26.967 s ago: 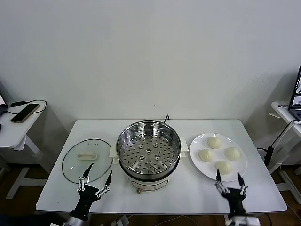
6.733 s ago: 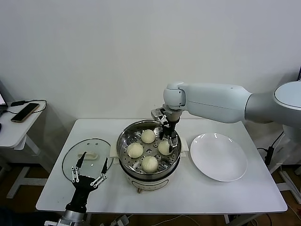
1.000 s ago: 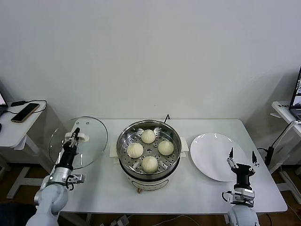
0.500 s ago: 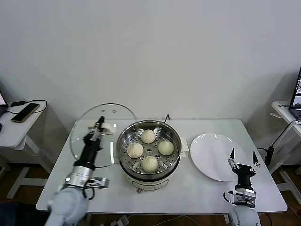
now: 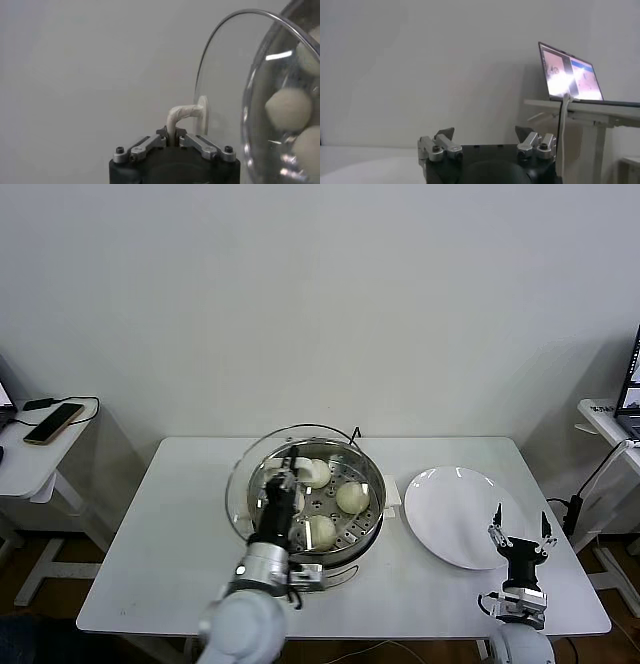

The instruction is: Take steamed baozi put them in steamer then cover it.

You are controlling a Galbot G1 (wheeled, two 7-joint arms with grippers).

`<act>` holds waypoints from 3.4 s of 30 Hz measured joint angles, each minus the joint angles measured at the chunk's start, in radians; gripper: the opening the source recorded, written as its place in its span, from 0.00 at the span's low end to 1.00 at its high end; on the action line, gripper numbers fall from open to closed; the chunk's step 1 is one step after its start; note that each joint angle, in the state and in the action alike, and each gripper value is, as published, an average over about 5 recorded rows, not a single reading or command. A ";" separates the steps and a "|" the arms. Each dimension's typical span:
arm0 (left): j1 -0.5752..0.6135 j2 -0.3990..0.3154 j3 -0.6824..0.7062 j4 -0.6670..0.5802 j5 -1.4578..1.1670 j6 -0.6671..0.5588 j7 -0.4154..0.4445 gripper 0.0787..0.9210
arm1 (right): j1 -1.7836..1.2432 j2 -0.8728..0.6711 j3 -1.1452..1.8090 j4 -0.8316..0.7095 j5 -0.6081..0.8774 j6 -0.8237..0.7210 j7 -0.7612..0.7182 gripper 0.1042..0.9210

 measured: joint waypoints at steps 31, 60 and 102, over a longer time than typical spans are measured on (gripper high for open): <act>-0.080 -0.175 0.083 0.230 0.284 0.099 0.086 0.14 | 0.013 0.014 0.005 -0.032 -0.015 -0.002 -0.010 0.88; -0.088 -0.184 0.058 0.277 0.316 0.082 0.100 0.14 | 0.019 0.017 0.005 -0.041 -0.022 -0.002 -0.010 0.88; 0.012 0.032 0.007 -0.094 -0.110 0.089 0.053 0.88 | 0.020 0.014 0.003 -0.038 -0.038 0.001 -0.011 0.88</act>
